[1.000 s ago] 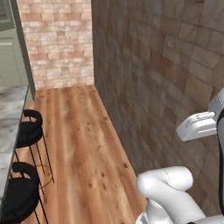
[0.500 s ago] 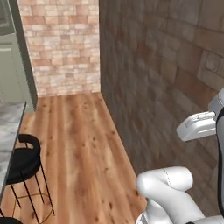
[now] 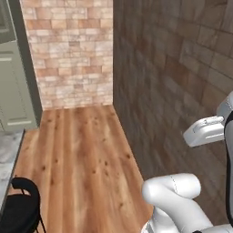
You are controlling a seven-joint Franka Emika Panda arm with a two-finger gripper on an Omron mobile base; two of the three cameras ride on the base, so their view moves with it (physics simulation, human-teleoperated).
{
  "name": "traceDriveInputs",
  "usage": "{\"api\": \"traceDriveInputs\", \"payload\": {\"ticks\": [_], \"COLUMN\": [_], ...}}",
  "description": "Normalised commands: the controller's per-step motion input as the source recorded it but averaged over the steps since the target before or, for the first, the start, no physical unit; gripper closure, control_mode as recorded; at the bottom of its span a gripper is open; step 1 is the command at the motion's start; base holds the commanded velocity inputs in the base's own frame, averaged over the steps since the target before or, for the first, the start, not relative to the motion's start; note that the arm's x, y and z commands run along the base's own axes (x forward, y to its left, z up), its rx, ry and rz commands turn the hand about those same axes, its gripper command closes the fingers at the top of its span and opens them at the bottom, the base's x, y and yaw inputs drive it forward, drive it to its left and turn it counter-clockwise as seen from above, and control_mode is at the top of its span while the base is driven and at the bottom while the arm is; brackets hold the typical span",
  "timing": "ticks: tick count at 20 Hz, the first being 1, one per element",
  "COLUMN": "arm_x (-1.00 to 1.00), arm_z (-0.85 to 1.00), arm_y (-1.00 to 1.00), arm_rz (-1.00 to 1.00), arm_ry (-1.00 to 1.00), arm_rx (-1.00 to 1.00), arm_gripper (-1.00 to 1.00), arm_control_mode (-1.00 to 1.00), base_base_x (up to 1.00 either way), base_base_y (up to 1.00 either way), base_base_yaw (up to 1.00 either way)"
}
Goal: Close all open cabinet doors.
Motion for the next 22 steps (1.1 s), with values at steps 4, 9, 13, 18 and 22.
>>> {"api": "traceDriveInputs", "payload": {"ticks": [4,9,13,18,22], "arm_x": [0.0,0.0,0.0,0.0,0.0], "arm_z": [0.0,0.0,0.0,0.0,0.0], "arm_y": [0.0,0.0,0.0,0.0,0.0], "arm_rz": [0.0,0.0,0.0,0.0,0.0], "arm_ry": [0.0,0.0,0.0,0.0,0.0], "arm_rx": [0.0,0.0,0.0,0.0,0.0], "arm_gripper": [-1.0,-1.0,-1.0,-1.0,-1.0], "arm_control_mode": [1.0,1.0,1.0,1.0,1.0], "base_base_x": [1.0,1.0,1.0,1.0,1.0], "base_base_y": [0.0,0.0,0.0,0.11,0.46], "base_base_yaw": [0.06,0.08,0.08,0.07,0.16]}}
